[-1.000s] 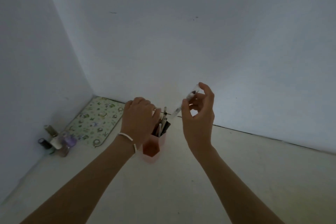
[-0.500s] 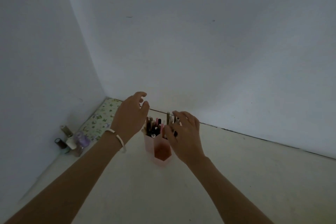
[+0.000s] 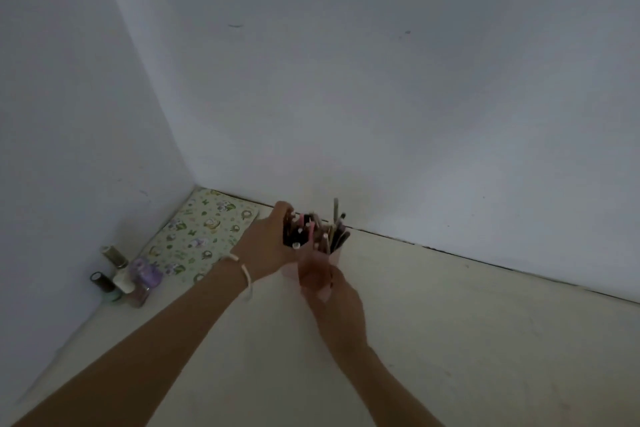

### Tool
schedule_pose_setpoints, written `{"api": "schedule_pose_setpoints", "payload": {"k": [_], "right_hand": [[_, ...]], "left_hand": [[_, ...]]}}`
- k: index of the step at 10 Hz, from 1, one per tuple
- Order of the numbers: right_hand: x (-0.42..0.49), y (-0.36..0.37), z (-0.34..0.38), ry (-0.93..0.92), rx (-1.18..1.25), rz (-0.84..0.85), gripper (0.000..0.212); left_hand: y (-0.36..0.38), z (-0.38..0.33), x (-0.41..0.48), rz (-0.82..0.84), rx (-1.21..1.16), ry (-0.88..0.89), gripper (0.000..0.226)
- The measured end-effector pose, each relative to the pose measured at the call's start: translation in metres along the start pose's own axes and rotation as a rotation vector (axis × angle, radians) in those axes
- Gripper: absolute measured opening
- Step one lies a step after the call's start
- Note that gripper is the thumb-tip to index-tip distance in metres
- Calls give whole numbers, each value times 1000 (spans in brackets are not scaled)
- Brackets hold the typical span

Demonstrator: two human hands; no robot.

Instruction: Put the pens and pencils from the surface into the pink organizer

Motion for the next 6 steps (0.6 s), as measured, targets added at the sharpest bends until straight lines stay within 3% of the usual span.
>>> {"api": "schedule_pose_setpoints", "payload": {"k": [3,4,5,6], "right_hand": [[53,0,-7,8,-66,-21,53],[45,-5,-3,29,-42,-62,68],[42,-63,12,-25,153,-432,48],[34,-178,41,-203,339,-862,23]], "left_hand": [[19,-1,48,27,46,-21,61],[18,-3,43,128,-18,-76,112],[-12,-6,44,201,127,-79,136],[-128,-32,37,-389,-18,79,92]]}}
Point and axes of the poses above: each hand's wrist, its own x-axis towards the middle knuckle, its own y-axis out of the palm, z = x × y, the point moved 6 cm from there along x, towards the middle knuckle, and after that the axes turned 10 degrees about -z, right-handed, at the moved point
